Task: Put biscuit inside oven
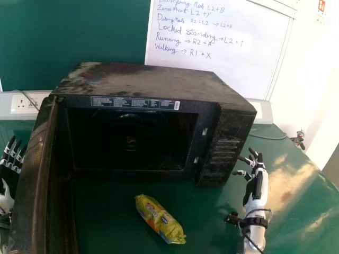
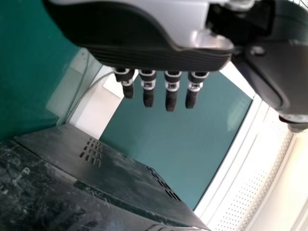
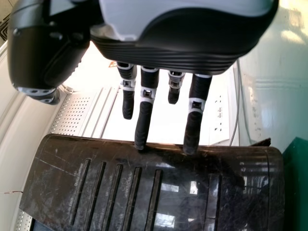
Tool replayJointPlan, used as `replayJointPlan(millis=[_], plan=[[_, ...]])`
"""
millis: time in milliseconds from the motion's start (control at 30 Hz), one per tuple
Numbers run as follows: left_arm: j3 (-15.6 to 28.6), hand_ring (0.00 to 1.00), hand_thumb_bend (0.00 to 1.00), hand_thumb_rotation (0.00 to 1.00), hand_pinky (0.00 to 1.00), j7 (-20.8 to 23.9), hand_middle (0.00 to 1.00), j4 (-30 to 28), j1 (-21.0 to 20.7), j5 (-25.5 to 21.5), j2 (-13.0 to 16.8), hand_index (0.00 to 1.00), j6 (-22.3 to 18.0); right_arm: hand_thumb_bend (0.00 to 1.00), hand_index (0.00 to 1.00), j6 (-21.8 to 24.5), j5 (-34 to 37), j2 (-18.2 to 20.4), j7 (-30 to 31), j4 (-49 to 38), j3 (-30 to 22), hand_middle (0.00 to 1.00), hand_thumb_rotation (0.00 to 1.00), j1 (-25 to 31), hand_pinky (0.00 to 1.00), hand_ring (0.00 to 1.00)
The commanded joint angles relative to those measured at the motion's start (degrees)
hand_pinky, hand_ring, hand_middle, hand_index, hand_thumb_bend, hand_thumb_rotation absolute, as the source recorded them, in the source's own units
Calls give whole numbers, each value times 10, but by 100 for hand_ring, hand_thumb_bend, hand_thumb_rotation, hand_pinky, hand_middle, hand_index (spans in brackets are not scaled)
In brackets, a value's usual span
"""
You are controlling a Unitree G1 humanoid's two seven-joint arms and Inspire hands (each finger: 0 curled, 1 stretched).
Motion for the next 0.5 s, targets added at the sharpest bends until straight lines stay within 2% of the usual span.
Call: replayJointPlan(millis=[0, 133, 333, 467], plan=[[-1, 69, 11, 0, 67, -2, 78, 18, 21, -3, -24, 90, 0, 82, 84, -16, 7, 20, 19, 22, 0, 58, 92, 38, 32, 47], [0, 70, 10, 0, 68, -4, 79, 18, 21, -5, -22, 90, 3, 87, 83, -36, 2, 16, 33, 29, 3, 59, 94, 40, 35, 48], [0, 69, 10, 0, 62, -4, 78, 21, 21, -5, -23, 90, 0, 92, 80, -82, -13, 12, 32, 45, 6, 58, 94, 39, 33, 46], [0, 68, 11, 0, 65, -1, 77, 20, 22, -4, -23, 90, 1, 93, 78, -105, -14, 14, 31, 54, 3, 57, 92, 38, 33, 45]])
